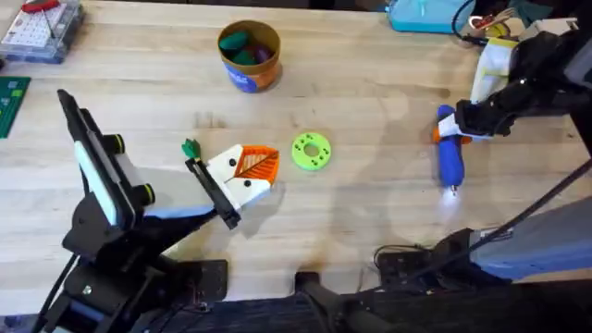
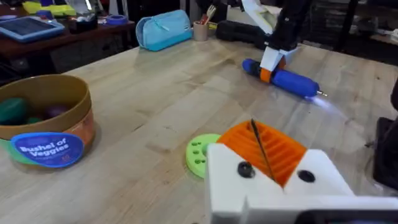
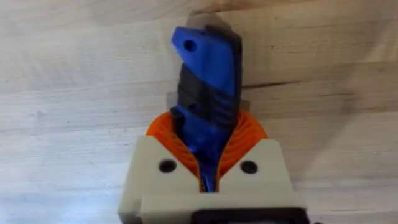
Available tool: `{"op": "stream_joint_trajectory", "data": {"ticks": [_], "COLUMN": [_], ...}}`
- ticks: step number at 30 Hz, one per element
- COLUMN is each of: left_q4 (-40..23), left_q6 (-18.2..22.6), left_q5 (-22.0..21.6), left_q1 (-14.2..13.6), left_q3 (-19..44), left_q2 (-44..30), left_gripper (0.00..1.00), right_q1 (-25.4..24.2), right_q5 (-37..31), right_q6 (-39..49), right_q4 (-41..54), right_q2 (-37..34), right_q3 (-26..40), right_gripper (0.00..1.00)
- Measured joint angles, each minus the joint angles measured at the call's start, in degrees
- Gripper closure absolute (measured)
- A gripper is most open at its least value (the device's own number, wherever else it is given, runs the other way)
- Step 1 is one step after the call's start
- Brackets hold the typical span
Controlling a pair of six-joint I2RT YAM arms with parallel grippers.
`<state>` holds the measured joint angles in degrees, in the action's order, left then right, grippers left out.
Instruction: Pick up the gripper from the table and insert it into the empty holder that is missing its gripper. Then pick up a screw, insert it into the mounting hole, and use the screwdriver to tighten it. Finally, clean up the table by picking up the vegetable and placing it into the bucket.
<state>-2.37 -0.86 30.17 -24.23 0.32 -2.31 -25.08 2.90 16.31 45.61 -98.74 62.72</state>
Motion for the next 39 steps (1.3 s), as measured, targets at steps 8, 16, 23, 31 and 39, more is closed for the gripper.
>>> {"op": "stream_joint_trajectory", "data": {"ticks": [8, 16, 23, 31, 39], "left_q4": [0.0, 0.0, 0.0, 0.0, 0.0], "left_q6": [0.0, 0.0, 0.0, 0.0, 0.0], "left_q5": [0.0, 0.0, 0.0, 0.0, 0.0], "left_q1": [0.0, 0.0, 0.0, 0.0, 0.0], "left_q3": [0.0, 0.0, 0.0, 0.0, 0.0], "left_q2": [0.0, 0.0, 0.0, 0.0, 0.0], "left_gripper": [0.985, 0.985, 0.985, 0.985, 0.985], "right_q1": [0.8, 0.9, 0.9, 6.1, 7.7], "right_q5": [3.1, 3.4, 0.6, -7.0, -9.4], "right_q6": [-0.2, -0.4, -4.2, -7.7, -10.5], "right_q4": [1.1, 3.5, 6.9, 7.7, 6.1], "right_q2": [0.0, 0.0, 1.6, 5.7, 5.2], "right_q3": [0.0, 1.0, 1.9, 5.2, 5.5], "right_gripper": [0.037, 0.006, 0.006, 0.006, 0.006]}}
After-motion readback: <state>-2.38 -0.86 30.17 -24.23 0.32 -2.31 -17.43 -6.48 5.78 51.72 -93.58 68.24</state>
